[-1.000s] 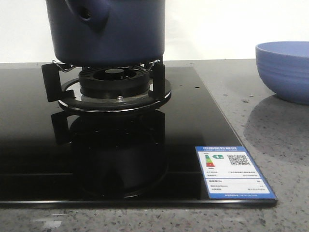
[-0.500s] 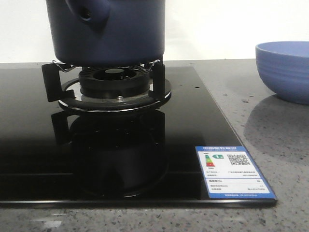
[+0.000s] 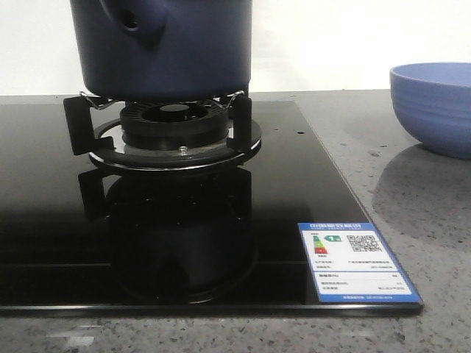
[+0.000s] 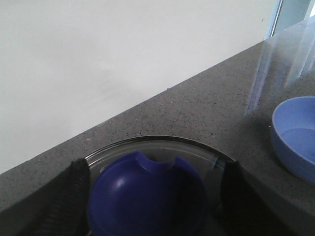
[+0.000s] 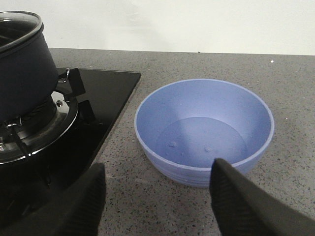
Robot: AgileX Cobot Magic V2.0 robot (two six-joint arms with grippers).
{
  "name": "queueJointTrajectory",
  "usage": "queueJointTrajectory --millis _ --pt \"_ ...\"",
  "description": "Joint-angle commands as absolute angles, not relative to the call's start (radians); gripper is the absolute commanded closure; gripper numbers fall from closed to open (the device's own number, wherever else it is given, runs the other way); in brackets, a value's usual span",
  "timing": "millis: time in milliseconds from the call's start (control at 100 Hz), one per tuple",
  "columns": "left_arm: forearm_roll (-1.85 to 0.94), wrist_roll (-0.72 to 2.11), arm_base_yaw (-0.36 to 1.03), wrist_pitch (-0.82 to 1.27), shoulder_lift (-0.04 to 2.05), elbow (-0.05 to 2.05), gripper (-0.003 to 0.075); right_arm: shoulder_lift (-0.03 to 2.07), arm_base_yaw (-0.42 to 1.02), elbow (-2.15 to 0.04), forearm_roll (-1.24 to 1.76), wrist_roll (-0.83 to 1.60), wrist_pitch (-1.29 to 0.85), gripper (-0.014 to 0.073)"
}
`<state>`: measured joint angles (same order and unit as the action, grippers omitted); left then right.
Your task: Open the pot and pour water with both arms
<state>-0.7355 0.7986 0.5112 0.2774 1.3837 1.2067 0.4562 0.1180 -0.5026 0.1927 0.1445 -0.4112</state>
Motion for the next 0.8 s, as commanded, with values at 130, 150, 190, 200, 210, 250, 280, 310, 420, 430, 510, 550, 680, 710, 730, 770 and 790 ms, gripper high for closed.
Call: queueJointTrajectory --millis 130,150,190,200,210,250,280,310,420,430,510,550,680,710,730,770,790 --pt "-0.762 0.811 0.504 0.263 1.348 1.233 0.0211 0.470 0.117 -0.539 0.187 0.155 -0.344 0.0176" --pt "-0.764 0.811 0.504 0.267 1.350 1.233 0.0211 0.470 0.117 -0.539 0.187 0.155 -0.344 0.0176" --pt "-0.764 0.811 0.504 0.271 1.358 1.233 0.0211 0.470 0.117 -0.539 0.187 0.155 -0.344 0.0176" --pt "-0.764 0.811 0.504 0.273 1.357 1.233 0.0211 0.470 0.117 -0.539 0.187 0.155 -0.344 0.0176" --pt "-0.764 0.811 0.504 0.273 1.360 1.233 0.0211 0.470 0.117 -0.539 0.187 0.155 -0.344 0.0176" --pt "-0.762 0.811 0.504 0.276 1.366 1.233 0.0211 0.470 0.117 -0.539 0.187 0.155 -0.344 0.0176" --pt "-0.762 0.811 0.504 0.276 1.370 1.233 0.0211 0.470 0.117 -0.539 0.187 0.155 -0.344 0.0176" --pt "-0.762 0.811 0.504 0.273 1.373 1.233 0.0211 0.470 0.117 -0.539 0.187 0.155 -0.344 0.0176" --pt "-0.760 0.815 0.504 0.266 1.383 1.233 0.0211 0.470 0.117 -0.539 0.187 0.155 -0.344 0.0176" --pt "-0.760 0.815 0.504 0.266 1.383 1.233 0.0211 0.470 0.117 -0.539 0.187 0.155 -0.344 0.0176" --pt "-0.755 0.815 0.504 0.304 1.387 1.233 0.0211 0.470 0.117 -0.539 0.187 0.155 -0.344 0.0176" --pt "-0.753 0.815 0.504 0.322 1.387 1.233 0.0211 0.470 0.117 -0.539 0.187 0.155 -0.344 0.0176" --pt "-0.734 0.815 0.495 0.323 1.387 1.233 0.0211 0.470 0.117 -0.539 0.187 0.155 -0.344 0.0176" --pt "-0.734 0.815 0.489 0.325 1.387 1.233 0.0211 0.470 0.117 -0.539 0.187 0.155 -0.344 0.0176" --pt "-0.734 0.815 0.486 0.326 1.386 1.233 0.0211 0.470 0.117 -0.539 0.187 0.155 -0.344 0.0176" --pt "-0.736 0.815 0.478 0.326 1.377 1.233 0.0211 0.470 0.117 -0.539 0.187 0.155 -0.344 0.0176" --pt "-0.738 0.815 0.475 0.326 1.373 1.233 0.0211 0.470 0.117 -0.539 0.187 0.155 -0.344 0.0176"
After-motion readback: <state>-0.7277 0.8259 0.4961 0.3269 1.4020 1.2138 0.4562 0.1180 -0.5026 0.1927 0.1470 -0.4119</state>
